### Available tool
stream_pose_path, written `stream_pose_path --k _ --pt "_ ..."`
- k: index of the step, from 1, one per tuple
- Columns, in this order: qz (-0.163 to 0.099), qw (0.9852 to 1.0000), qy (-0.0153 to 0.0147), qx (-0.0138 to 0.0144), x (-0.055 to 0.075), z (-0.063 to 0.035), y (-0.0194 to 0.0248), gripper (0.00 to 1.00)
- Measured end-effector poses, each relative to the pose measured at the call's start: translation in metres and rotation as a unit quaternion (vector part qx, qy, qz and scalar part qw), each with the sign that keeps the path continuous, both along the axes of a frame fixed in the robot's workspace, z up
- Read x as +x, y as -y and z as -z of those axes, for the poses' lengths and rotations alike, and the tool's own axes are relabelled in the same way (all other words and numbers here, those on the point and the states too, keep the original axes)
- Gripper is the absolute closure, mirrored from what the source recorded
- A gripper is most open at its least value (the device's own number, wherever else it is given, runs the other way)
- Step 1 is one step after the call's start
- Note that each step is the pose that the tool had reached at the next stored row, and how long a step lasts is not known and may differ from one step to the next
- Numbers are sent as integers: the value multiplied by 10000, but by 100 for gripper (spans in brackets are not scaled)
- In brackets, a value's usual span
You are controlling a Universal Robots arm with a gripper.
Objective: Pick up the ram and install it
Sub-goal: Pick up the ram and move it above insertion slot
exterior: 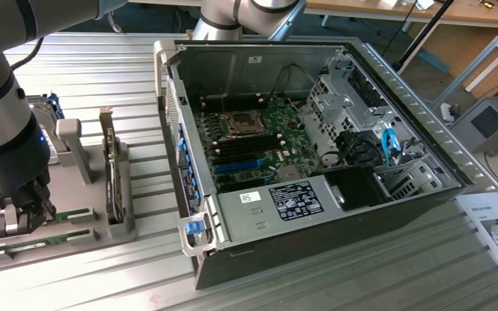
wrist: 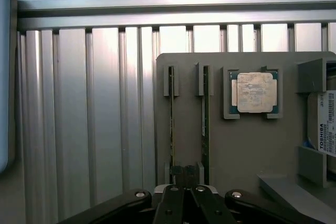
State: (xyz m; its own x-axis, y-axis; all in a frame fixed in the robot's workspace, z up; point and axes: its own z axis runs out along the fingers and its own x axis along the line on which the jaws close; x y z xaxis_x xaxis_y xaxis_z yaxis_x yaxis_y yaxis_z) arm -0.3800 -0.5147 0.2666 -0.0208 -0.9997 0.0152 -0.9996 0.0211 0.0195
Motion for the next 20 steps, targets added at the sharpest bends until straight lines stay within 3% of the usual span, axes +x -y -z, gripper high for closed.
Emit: stream_pose_path --k 6,9,20 --pt "0 10000 0 0 0 0 0 88" --pt "0 10000 0 0 0 0 0 75" --pt "0 10000 0 0 0 85 18 75"
